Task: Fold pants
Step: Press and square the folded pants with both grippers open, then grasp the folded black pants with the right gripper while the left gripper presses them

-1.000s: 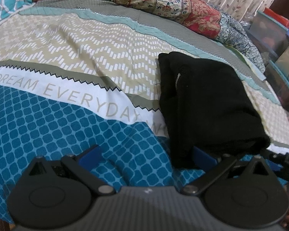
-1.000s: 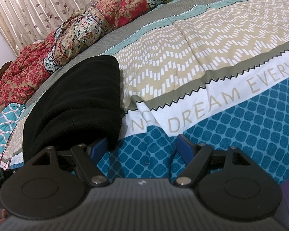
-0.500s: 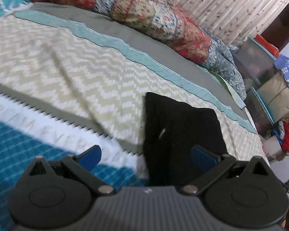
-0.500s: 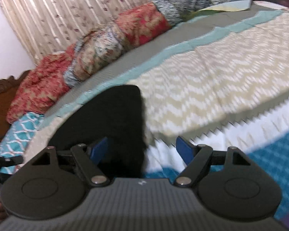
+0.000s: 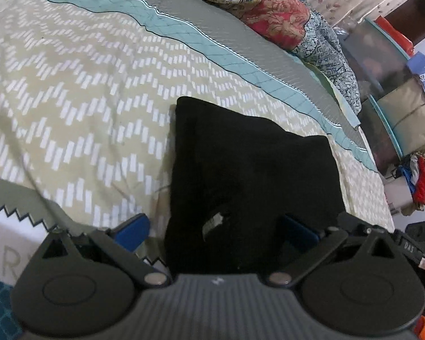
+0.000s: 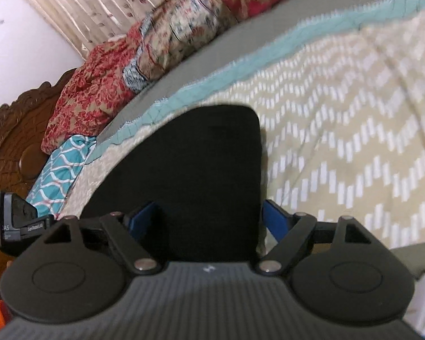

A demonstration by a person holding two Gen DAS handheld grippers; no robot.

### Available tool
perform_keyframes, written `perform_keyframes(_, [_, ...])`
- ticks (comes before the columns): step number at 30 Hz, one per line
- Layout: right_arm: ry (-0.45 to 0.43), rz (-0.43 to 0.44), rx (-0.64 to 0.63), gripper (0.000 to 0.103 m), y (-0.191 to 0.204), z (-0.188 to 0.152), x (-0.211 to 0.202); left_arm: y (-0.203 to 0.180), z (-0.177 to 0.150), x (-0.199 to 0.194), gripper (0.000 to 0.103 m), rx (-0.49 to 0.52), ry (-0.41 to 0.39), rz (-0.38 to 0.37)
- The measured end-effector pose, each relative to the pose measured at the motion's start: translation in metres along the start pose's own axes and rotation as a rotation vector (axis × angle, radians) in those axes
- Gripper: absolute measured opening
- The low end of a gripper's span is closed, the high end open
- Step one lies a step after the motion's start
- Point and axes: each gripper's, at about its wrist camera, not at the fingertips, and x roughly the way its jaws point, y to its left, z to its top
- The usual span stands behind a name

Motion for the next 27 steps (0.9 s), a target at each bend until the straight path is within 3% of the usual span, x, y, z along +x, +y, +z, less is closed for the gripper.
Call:
perform_keyframes(9, [0.013,0.058,0.033,0.089,0.006,-0.015,-0.008,-0.021,-0.007,0.004,0.103,0.107,-0.012,0.120])
perform_keyframes(27, [-0.019,0.050,0.026,0.099,0.014,-0.022,-0.001,-0.022,-0.012,-0.001,0.103,0.114,-0.028,0.127])
